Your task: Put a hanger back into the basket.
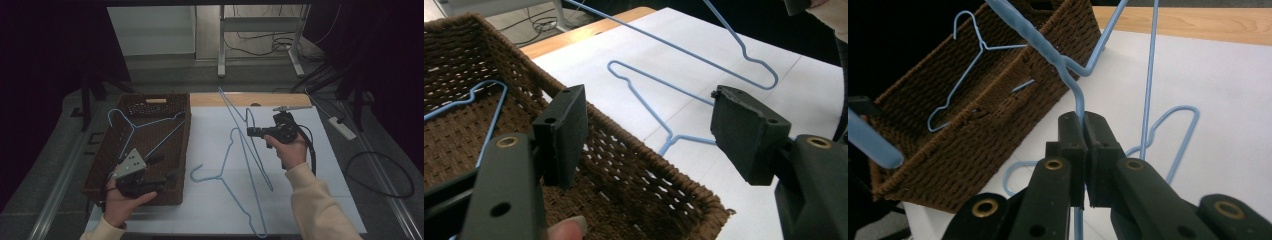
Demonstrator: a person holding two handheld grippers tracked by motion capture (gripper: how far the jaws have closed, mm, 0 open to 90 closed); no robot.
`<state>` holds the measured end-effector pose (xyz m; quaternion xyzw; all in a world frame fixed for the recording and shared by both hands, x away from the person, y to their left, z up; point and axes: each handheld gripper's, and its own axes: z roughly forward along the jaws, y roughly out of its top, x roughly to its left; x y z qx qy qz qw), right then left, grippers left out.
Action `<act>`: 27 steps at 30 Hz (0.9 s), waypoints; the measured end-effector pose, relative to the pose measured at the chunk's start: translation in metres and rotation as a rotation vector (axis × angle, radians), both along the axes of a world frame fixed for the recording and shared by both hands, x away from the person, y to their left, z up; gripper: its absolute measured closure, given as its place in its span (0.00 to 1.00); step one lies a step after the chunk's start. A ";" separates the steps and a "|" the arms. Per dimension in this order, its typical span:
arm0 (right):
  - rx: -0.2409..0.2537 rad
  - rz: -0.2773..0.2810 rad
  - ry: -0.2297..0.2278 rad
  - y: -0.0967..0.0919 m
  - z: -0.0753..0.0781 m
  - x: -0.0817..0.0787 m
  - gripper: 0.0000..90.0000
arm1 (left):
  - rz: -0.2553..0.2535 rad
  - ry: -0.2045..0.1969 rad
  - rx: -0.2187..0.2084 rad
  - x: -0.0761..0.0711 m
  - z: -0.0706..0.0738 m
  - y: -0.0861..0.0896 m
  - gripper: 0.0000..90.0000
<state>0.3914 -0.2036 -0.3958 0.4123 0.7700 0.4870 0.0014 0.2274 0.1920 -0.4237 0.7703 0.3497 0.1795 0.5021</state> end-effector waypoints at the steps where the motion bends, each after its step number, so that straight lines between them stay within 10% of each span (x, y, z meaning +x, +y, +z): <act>1: 0.003 0.001 -0.004 0.000 0.000 -0.002 0.98 | -0.002 0.003 -0.003 0.000 0.000 -0.001 0.35; 9: 0.100 -0.030 0.003 -0.001 -0.017 -0.015 0.98 | -0.014 0.017 -0.002 0.001 0.004 -0.019 0.35; 27: 0.125 -0.050 0.006 0.007 -0.027 -0.025 0.98 | -0.053 0.123 -0.038 0.022 0.009 -0.087 0.34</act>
